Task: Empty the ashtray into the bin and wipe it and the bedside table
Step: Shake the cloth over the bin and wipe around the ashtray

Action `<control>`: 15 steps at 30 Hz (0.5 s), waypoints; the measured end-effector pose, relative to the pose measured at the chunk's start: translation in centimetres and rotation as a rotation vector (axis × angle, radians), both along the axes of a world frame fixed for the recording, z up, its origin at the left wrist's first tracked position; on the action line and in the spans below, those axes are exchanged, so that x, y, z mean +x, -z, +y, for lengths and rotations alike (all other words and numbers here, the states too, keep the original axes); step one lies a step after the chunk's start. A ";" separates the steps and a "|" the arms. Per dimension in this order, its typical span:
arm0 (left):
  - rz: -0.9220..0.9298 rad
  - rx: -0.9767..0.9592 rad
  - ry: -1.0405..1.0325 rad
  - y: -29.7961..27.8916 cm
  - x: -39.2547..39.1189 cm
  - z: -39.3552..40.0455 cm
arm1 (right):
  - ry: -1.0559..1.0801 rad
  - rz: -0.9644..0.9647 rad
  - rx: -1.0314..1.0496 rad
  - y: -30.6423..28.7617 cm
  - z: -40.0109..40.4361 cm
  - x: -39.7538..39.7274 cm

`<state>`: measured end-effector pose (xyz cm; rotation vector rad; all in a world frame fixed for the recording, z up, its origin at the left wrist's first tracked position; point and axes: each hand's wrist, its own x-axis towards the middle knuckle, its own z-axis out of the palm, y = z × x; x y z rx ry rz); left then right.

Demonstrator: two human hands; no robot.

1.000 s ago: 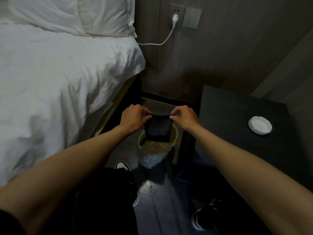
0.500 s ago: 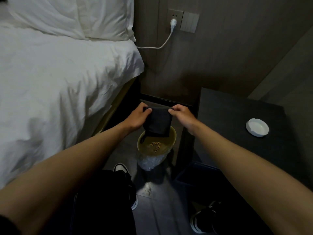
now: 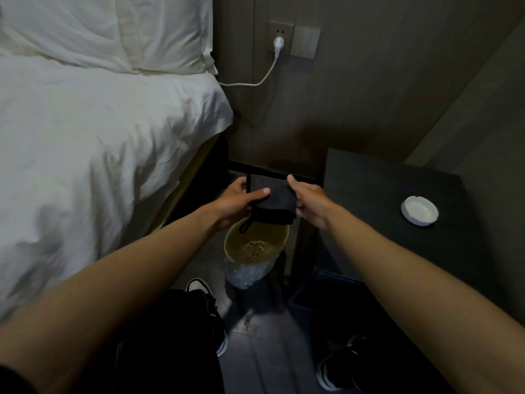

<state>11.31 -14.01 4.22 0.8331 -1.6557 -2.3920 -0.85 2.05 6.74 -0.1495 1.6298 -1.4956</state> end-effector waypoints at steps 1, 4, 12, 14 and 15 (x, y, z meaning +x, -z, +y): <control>0.022 0.016 0.010 -0.2 -0.2 0.2 | 0.009 -0.063 -0.017 -0.2 0.5 -0.2; 0.044 -0.022 0.006 -0.9 -1.2 1.3 | -0.008 -0.136 -0.008 -0.7 2.1 -0.7; 0.002 0.025 0.079 -1.3 -4.5 5.3 | 0.113 -0.056 -0.033 -0.8 6.8 -2.6; -0.025 0.036 0.106 -1.5 -5.5 6.5 | 0.156 0.002 -0.016 -0.5 8.2 -3.3; -0.040 0.010 0.111 -1.6 -5.9 7.0 | 0.169 0.026 0.006 -0.3 8.7 -3.7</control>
